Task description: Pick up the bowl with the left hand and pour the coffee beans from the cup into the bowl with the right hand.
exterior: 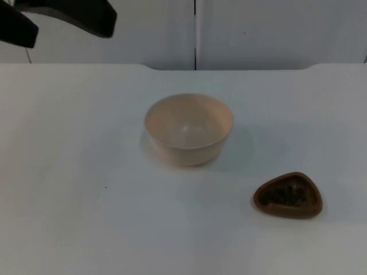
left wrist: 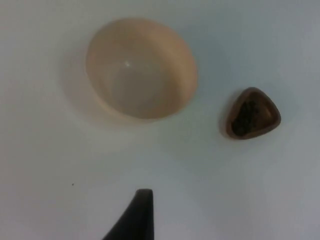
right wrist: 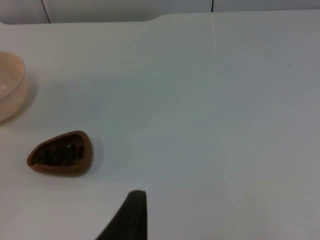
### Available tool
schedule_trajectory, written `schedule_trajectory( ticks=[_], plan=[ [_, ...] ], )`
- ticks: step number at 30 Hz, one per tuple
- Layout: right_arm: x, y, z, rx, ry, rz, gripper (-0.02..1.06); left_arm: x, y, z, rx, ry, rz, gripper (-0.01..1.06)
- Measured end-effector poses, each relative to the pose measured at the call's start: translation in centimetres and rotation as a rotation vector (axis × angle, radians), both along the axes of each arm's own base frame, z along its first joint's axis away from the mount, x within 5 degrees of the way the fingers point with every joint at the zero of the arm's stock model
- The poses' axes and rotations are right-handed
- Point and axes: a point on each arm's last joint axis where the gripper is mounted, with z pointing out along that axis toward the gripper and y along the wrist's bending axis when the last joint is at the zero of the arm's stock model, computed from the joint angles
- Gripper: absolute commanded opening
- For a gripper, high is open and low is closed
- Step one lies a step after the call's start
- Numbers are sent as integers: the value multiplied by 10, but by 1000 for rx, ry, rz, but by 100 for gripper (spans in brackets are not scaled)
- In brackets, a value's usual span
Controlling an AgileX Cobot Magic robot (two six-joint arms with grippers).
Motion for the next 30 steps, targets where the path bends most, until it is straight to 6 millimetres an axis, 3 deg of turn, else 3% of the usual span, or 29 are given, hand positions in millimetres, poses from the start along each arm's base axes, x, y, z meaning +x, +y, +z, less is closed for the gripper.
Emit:
schedule_trajectory(
  ticks=[8,20,30],
  plan=[
    [0,0,0,0,0,0,105,21,-14,-25,26,82,-22,105],
    [0,0,0,0,0,0,105,52,-34,-42,51,137,-48,105],
    [0,0,0,0,0,0,105,100,-44,-73,111,246,46,105]
  ],
)
